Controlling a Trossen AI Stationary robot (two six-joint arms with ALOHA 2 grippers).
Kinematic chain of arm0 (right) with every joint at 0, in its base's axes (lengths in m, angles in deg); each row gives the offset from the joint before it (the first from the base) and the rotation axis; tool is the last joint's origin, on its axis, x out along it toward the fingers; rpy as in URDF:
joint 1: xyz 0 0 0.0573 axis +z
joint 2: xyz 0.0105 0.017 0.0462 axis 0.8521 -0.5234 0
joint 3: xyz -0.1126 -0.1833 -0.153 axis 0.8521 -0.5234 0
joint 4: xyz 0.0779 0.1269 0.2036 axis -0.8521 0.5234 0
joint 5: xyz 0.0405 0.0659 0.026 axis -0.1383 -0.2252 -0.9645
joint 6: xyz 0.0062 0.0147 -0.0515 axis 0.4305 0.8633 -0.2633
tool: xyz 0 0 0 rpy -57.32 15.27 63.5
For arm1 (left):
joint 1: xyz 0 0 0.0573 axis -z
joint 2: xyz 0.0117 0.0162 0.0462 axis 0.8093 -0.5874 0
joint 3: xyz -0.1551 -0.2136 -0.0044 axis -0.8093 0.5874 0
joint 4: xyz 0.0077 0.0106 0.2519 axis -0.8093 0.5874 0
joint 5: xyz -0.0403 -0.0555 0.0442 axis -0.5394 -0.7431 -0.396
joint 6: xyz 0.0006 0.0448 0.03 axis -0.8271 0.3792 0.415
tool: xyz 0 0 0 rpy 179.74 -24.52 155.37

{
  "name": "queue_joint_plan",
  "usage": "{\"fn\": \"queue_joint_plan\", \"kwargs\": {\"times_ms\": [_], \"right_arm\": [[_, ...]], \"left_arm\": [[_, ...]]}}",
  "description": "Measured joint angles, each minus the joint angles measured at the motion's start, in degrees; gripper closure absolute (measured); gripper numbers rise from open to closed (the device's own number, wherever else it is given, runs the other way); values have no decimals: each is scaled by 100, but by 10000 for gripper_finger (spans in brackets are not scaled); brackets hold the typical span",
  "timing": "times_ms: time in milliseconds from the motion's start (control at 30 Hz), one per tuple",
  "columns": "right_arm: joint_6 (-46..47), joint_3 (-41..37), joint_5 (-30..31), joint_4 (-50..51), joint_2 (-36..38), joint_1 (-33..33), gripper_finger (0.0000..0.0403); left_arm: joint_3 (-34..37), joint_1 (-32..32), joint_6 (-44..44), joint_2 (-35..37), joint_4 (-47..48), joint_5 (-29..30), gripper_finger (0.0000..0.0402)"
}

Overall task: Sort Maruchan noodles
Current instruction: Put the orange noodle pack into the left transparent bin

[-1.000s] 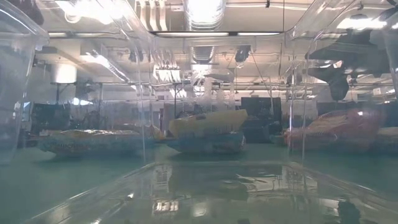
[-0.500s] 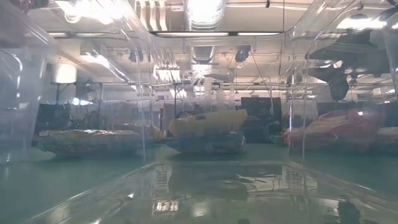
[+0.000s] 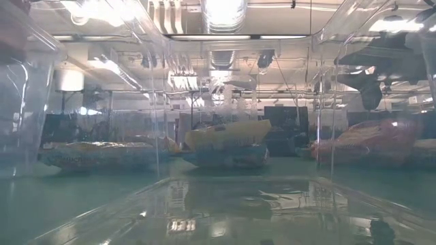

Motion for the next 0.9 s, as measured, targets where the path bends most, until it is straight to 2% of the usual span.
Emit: {"fn": "queue_joint_plan", "kwargs": {"times_ms": [467, 900], "right_arm": [[0, 0, 2, 0, 0, 0, 225], [0, -2, 1, 0, 1, 0, 225]], "left_arm": [[-4, 197, -1196, -1159, -145, 563, 278], [-4, 396, -1338, -2153, -187, 538, 278]]}}
